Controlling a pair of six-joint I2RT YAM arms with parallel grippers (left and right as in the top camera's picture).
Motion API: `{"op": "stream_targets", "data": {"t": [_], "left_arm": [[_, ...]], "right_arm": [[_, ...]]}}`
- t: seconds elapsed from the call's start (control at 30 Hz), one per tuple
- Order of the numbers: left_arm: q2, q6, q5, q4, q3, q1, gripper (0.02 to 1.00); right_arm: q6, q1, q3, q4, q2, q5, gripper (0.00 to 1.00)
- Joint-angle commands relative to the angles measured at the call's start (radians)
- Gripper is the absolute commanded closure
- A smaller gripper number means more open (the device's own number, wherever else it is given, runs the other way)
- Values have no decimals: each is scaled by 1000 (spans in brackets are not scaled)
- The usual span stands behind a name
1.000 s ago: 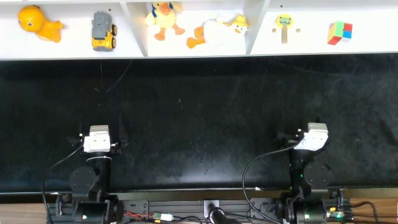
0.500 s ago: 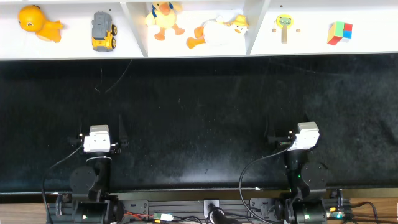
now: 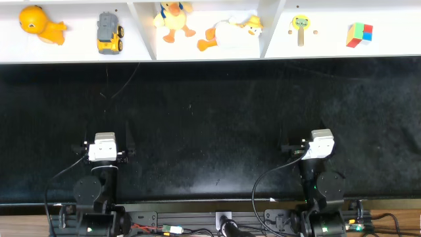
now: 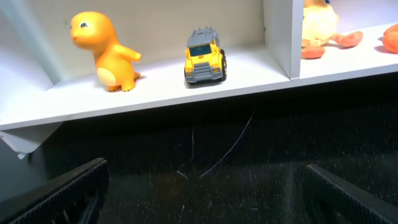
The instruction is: Store Toys
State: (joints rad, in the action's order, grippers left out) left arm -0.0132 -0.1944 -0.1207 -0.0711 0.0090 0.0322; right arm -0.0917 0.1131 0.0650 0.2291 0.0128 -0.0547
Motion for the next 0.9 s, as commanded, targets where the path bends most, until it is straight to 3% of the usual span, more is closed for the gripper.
{"op": "stream_targets", "data": {"t": [0.03,0.13,0.2,0.23,0.3,0.33,0.37,0.4,0.43,0.47,0.9], "left_arm": [[10,-18,-8,-2,-1,2,20],[10,-18,-8,-2,-1,2,20],[10,-18,-8,-2,-1,2,20],[10,-18,-8,-2,-1,2,20],[10,-18,-8,-2,-1,2,20],[10,-18,-8,-2,-1,2,20],[10,-18,-8,-2,-1,2,20],[10,-18,-8,-2,-1,2,20],[10,-18,-8,-2,-1,2,20],[10,-18,-8,-2,-1,2,20],[10,-18,-8,-2,-1,2,20]], "right_arm": [[-21,4,3,-5,-10,5,5],[-21,4,3,-6,-10,-8,36],[-21,3,2,-6,-10,-9,272],[-21,0,2,-5,-10,-8,546],[-21,-14,2,-5,-10,-7,726],[-20,-26,2,-5,-10,0,744],[-20,-38,2,-3,-10,8,673],[-20,-48,2,-2,-10,14,492],[-18,-56,2,-2,-10,22,283],[-17,-60,2,-2,-10,29,5],[-17,-80,2,-2,-10,29,5]]}}
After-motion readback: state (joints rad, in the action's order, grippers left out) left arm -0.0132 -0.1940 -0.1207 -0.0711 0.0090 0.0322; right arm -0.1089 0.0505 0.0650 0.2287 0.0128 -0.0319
